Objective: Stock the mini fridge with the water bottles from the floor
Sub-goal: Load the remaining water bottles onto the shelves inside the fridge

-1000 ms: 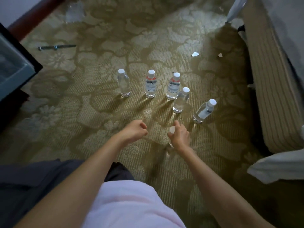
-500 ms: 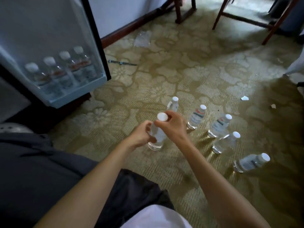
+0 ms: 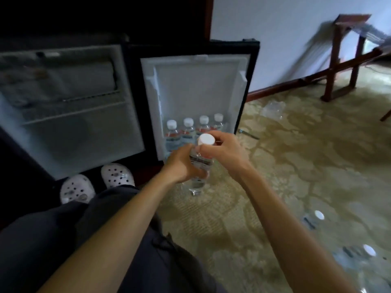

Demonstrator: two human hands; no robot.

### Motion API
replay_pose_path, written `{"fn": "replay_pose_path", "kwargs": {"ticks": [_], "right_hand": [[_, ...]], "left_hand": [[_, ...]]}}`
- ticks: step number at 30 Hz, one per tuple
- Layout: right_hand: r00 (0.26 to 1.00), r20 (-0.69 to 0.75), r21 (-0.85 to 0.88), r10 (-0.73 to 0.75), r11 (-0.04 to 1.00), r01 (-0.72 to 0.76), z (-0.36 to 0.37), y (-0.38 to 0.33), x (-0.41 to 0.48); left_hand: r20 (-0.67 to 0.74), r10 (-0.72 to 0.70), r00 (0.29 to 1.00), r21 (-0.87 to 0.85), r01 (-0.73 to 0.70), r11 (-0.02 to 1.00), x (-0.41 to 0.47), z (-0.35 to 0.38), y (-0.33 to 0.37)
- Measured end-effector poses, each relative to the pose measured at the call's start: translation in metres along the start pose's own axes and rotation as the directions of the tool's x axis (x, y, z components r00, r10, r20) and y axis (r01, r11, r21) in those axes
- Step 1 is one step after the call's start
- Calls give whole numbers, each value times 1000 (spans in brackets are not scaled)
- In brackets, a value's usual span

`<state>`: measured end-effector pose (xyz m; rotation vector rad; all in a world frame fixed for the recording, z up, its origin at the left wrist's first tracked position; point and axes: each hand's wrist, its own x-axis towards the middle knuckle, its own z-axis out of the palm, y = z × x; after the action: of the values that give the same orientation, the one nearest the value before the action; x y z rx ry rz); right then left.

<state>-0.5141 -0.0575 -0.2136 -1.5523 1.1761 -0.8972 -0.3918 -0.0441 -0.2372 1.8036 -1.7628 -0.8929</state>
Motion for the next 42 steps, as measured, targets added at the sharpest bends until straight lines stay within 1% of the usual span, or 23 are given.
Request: {"fn": "replay_pose_path", "kwargs": {"ticks": [2, 3, 5, 6, 8, 11, 12, 14, 17, 19, 20, 24, 28, 30, 32, 36, 39, 42], "right_hand": [[994, 96, 38, -49, 998, 46, 21, -14, 27], [988, 136, 88, -69, 994, 57, 31, -19, 41], [977, 201, 178, -69, 983, 33, 52, -23, 67], [969, 238, 161, -62, 987, 24, 64, -24, 80], [937, 348, 29, -33, 999, 24, 90, -22, 101], [851, 524, -175, 40, 983, 61, 137, -21, 130], [830, 556, -215, 50, 973, 85, 152, -21, 139], [807, 590, -240, 34, 961, 135, 181, -23, 157], [822, 570, -252, -26, 946, 204, 215, -23, 184], [846, 530, -240, -50, 949, 206, 236, -25, 202], [857, 513, -223, -50, 956, 190, 245, -27, 212], [877, 475, -159, -73, 973, 167, 278, -34, 248], [902, 411, -168, -134, 961, 220, 311, -44, 276], [911, 387, -138, -141, 968, 208, 327, -44, 292], [924, 358, -95, -138, 979, 182, 337, -49, 304], [938, 332, -65, -102, 989, 130, 345, -61, 317], [926, 371, -46, -69, 995, 93, 343, -65, 321], [907, 415, -22, -73, 996, 90, 340, -70, 321]], "left_hand": [[-85, -55, 995, -39, 52, 998, 3, -32, -14], [-128, -102, 986, -80, 92, 993, 5, -47, -25], [-197, -214, 957, -248, 162, 955, 9, -76, -46], [-229, -270, 935, -327, 187, 926, 11, -88, -57], [-298, -346, 890, -428, 200, 882, 14, -111, -76], [-379, -419, 825, -515, 188, 836, 22, -140, -98], [-385, -444, 809, -543, 190, 818, 26, -149, -105], [-388, -481, 786, -589, 190, 785, 36, -167, -120], [-417, -535, 735, -632, 188, 752, 53, -190, -143], [-435, -544, 717, -631, 188, 753, 66, -205, -157], [-431, -541, 722, -624, 194, 757, 72, -214, -164], [-376, -480, 793, -553, 224, 803, 89, -249, -183], [-353, -435, 828, -502, 224, 835, 96, -276, -212], [-359, -425, 831, -496, 216, 841, 98, -285, -225], [-397, -422, 815, -487, 203, 850, 100, -293, -235], [-508, -421, 751, -456, 180, 871, 108, -310, -251], [-576, -411, 707, -423, 172, 890, 112, -320, -262], [-626, -396, 672, -371, 189, 909, 113, -326, -272]]}}
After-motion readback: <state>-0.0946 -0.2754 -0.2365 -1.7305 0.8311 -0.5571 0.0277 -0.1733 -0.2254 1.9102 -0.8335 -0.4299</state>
